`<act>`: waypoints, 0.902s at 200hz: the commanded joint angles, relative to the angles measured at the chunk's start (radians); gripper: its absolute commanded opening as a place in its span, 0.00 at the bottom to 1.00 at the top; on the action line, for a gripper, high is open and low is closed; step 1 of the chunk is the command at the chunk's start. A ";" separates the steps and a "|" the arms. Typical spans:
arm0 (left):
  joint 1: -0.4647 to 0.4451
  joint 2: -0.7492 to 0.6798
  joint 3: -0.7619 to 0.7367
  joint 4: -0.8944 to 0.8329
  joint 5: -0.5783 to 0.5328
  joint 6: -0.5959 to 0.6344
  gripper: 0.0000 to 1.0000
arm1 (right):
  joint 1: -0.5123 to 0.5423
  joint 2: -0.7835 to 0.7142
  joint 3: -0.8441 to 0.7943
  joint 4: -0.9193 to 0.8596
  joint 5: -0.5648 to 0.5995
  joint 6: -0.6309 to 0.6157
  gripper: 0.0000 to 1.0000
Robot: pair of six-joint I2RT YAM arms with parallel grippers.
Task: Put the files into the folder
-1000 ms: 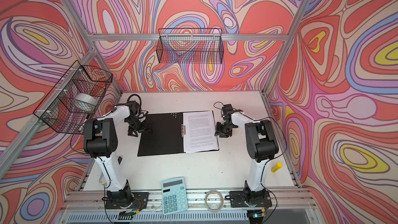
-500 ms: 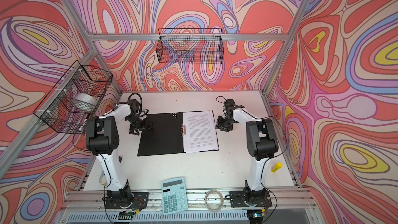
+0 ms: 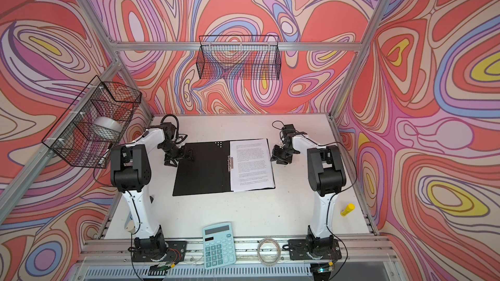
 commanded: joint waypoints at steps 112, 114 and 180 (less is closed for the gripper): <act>0.001 0.088 0.058 -0.044 0.071 0.056 1.00 | -0.008 0.086 0.049 -0.055 0.000 -0.055 0.40; 0.001 0.088 0.057 -0.044 0.072 0.056 1.00 | -0.008 0.086 0.050 -0.057 0.000 -0.055 0.40; 0.001 0.091 0.060 -0.058 0.189 0.079 1.00 | -0.006 0.124 0.065 -0.084 -0.007 -0.072 0.40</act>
